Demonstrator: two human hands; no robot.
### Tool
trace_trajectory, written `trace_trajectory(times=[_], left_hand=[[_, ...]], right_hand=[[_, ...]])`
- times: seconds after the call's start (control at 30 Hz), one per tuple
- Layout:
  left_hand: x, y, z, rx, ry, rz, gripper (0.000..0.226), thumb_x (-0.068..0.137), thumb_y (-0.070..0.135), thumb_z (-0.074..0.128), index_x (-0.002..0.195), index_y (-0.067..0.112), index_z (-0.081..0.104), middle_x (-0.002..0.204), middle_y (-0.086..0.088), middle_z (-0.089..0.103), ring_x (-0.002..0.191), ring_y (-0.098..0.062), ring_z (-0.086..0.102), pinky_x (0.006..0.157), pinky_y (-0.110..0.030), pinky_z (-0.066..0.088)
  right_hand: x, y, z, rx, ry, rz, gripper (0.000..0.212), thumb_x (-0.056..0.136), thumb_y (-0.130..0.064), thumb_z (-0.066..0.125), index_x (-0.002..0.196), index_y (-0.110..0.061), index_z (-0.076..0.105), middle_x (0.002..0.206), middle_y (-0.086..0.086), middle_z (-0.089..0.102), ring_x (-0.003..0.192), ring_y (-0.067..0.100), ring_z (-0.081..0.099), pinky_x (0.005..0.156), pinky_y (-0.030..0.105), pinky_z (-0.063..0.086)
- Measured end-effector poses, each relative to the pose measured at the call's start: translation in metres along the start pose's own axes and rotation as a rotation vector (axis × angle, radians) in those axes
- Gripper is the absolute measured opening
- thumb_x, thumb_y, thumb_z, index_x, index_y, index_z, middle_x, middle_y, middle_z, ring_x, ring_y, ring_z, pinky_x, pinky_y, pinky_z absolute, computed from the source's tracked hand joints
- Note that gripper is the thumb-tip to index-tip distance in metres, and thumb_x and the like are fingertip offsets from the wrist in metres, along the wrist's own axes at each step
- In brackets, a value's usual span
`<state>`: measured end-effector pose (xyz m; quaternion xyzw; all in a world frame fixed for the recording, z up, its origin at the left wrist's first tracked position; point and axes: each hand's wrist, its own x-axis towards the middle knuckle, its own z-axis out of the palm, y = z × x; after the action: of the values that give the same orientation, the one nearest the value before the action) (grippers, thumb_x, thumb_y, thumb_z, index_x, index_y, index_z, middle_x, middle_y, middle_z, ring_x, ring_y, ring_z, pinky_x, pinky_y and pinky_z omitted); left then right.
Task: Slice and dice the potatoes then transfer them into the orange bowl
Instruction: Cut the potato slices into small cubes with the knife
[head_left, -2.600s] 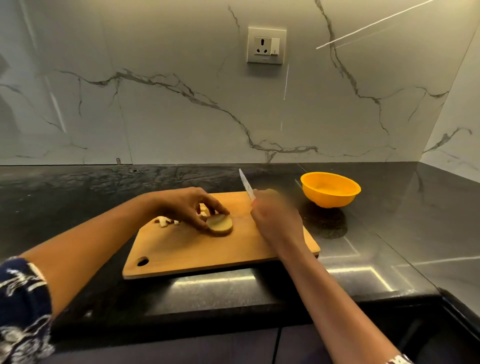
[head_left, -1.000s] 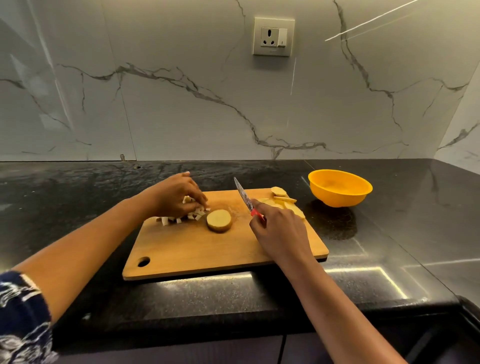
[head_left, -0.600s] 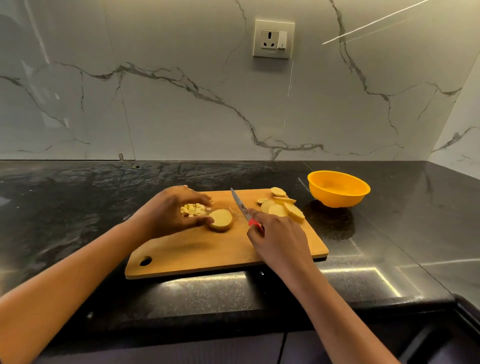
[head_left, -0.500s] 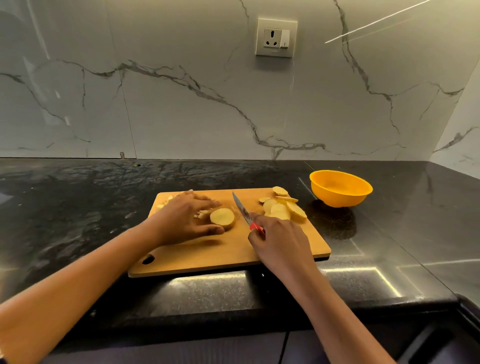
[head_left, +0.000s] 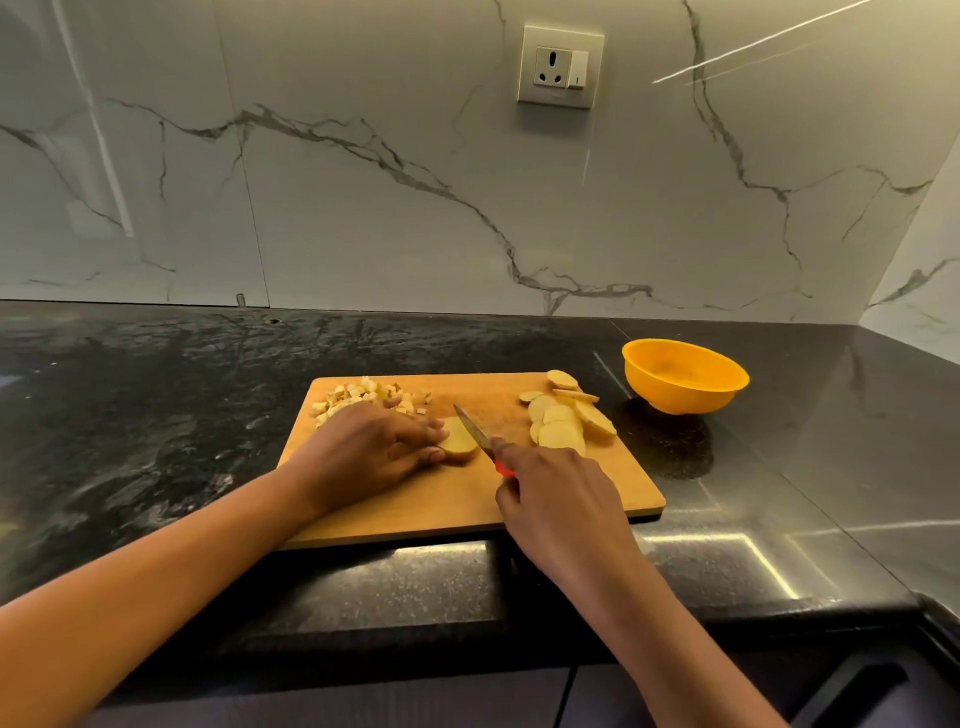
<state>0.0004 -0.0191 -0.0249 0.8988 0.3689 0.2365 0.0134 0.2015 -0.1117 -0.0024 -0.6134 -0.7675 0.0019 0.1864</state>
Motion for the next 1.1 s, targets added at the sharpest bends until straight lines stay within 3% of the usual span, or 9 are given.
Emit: trace_trajectory(times=[0.2, 0.4, 0.57, 0.67, 0.8, 0.97, 1.1], left_hand=[[0.000, 0.000, 0.001, 0.016, 0.026, 0.029, 0.081, 0.082, 0.076, 0.016, 0.109, 0.022, 0.069, 0.107, 0.008, 0.069, 0.099, -0.001, 0.063, 0.092, -0.024, 0.050], [0.001, 0.005, -0.002, 0.033, 0.028, 0.049, 0.075, 0.087, 0.071, 0.019, 0.104, 0.019, 0.071, 0.103, 0.007, 0.070, 0.095, -0.002, 0.064, 0.094, -0.019, 0.043], [0.002, 0.009, -0.003, 0.061, 0.057, 0.038, 0.054, 0.084, 0.054, 0.038, 0.102, 0.017, 0.073, 0.100, 0.003, 0.071, 0.092, -0.013, 0.069, 0.085, -0.034, 0.056], [0.001, 0.011, -0.004, 0.058, 0.042, 0.025, 0.053, 0.083, 0.053, 0.037, 0.104, 0.018, 0.072, 0.100, 0.003, 0.071, 0.089, -0.013, 0.070, 0.079, -0.035, 0.058], [0.000, 0.012, -0.005, 0.033, 0.052, 0.017, 0.047, 0.084, 0.049, 0.044, 0.105, 0.017, 0.071, 0.101, 0.003, 0.071, 0.090, -0.011, 0.069, 0.083, -0.032, 0.056], [-0.001, 0.008, -0.002, 0.025, 0.056, 0.005, 0.026, 0.087, 0.031, 0.063, 0.108, 0.017, 0.070, 0.105, 0.002, 0.070, 0.094, -0.010, 0.068, 0.086, -0.034, 0.056], [0.000, 0.009, -0.003, 0.016, 0.065, -0.004, 0.025, 0.085, 0.023, 0.067, 0.109, 0.017, 0.069, 0.106, 0.001, 0.070, 0.096, -0.011, 0.068, 0.088, -0.034, 0.055]], right_hand=[[0.000, -0.005, 0.002, -0.062, 0.023, -0.005, 0.049, 0.101, -0.025, 0.037, 0.149, -0.028, 0.028, 0.123, -0.001, 0.059, 0.107, 0.021, 0.055, 0.073, 0.030, 0.039], [0.005, -0.013, 0.006, -0.159, -0.013, -0.009, 0.050, 0.101, -0.019, 0.039, 0.149, -0.021, 0.026, 0.123, 0.004, 0.057, 0.106, 0.022, 0.055, 0.070, 0.028, 0.037], [0.017, -0.016, 0.007, -0.162, -0.061, -0.041, 0.039, 0.102, -0.018, 0.037, 0.140, -0.016, 0.039, 0.122, 0.005, 0.057, 0.108, 0.022, 0.054, 0.071, 0.028, 0.035], [0.005, -0.009, 0.006, -0.147, -0.055, -0.059, 0.047, 0.102, -0.019, 0.036, 0.148, -0.017, 0.028, 0.121, 0.003, 0.056, 0.106, 0.021, 0.053, 0.070, 0.028, 0.032], [-0.023, -0.004, 0.001, -0.172, -0.073, -0.105, 0.056, 0.102, -0.019, 0.035, 0.153, -0.020, 0.011, 0.120, 0.000, 0.054, 0.106, 0.020, 0.051, 0.070, 0.028, 0.029], [-0.035, -0.006, -0.005, -0.183, -0.069, -0.115, 0.055, 0.103, -0.018, 0.034, 0.153, -0.019, 0.012, 0.118, 0.000, 0.055, 0.103, 0.020, 0.052, 0.068, 0.029, 0.031], [-0.018, -0.006, 0.001, -0.173, -0.041, -0.089, 0.052, 0.103, -0.021, 0.035, 0.151, -0.020, 0.018, 0.120, 0.001, 0.055, 0.106, 0.020, 0.052, 0.065, 0.027, 0.030]])
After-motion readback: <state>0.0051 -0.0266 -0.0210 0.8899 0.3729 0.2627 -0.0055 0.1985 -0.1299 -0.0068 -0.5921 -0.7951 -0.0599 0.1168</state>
